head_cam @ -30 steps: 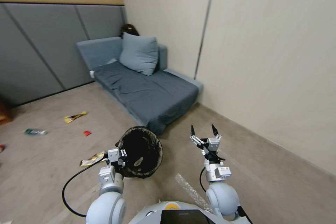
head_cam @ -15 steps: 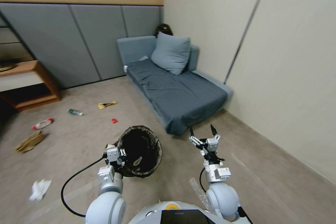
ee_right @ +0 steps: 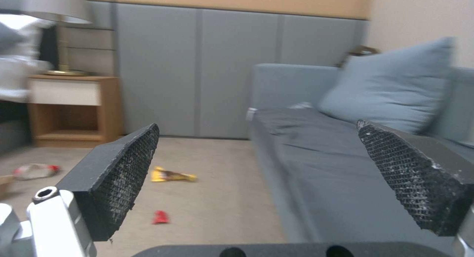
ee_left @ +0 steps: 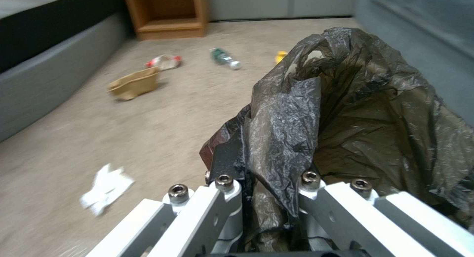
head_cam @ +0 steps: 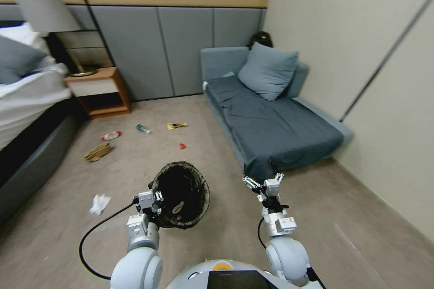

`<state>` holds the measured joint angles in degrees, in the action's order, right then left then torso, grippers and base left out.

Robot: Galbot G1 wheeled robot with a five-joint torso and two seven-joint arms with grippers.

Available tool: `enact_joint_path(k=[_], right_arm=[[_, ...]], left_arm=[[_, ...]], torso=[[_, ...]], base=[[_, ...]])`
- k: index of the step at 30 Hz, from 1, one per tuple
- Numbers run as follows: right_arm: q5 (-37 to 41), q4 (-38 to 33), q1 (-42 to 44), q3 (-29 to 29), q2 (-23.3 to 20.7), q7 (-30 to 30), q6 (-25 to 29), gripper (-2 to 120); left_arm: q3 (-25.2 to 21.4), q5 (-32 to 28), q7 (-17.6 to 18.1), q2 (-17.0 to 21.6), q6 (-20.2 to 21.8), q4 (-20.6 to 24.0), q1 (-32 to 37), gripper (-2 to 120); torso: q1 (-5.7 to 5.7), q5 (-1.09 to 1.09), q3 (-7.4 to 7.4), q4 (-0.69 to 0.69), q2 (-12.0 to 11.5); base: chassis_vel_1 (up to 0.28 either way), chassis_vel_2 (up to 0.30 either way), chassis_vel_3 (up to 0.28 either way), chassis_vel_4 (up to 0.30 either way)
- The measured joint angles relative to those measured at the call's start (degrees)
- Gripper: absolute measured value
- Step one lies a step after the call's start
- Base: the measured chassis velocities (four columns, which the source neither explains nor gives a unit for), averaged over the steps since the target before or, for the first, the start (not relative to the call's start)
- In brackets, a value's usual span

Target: Pick up the trash bin, then pick up the garbage from the floor and place it into the trash bin.

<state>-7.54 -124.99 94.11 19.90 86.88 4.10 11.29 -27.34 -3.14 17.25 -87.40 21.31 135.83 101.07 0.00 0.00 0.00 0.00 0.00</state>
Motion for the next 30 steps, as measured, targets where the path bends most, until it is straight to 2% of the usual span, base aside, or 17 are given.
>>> enact_joint_path(k=[17,20,23,30], right_arm=[[-0.21,0.25,-0.14,-0.14,0.53,-0.42,0.28,100],[-0.28,0.27,-0.1,-0.25,0.68,-0.49,0.34,100],[-0.32,0.27,0.02,-0.28,0.81,-0.64,0.45,100],[-0.32,0.21,0.03,-0.21,0.88,-0.82,0.58,100]], left_arm=[[0.01,0.65,-0.39,-0.13,-0.79,-0.9,-0.16,7],[0.03,0.75,-0.5,-0.15,-1.24,-1.08,-0.17,7],[0.06,1.8,-1.29,-0.15,-2.62,-1.45,-0.24,7],[0.16,2.41,-1.84,-0.2,-3.86,-1.86,-0.37,7]], torso=[[0.0,0.0,0.0,0.02,0.0],[0.0,0.0,0.0,0.03,0.0],[0.0,0.0,0.0,-0.02,0.0],[0.0,0.0,0.0,0.0,0.0]], base=[[0.123,0.126,0.119,0.123],[0.072,0.084,0.093,0.087],[0.003,0.014,0.021,0.002],[0.0,0.0,0.0,0.0]])
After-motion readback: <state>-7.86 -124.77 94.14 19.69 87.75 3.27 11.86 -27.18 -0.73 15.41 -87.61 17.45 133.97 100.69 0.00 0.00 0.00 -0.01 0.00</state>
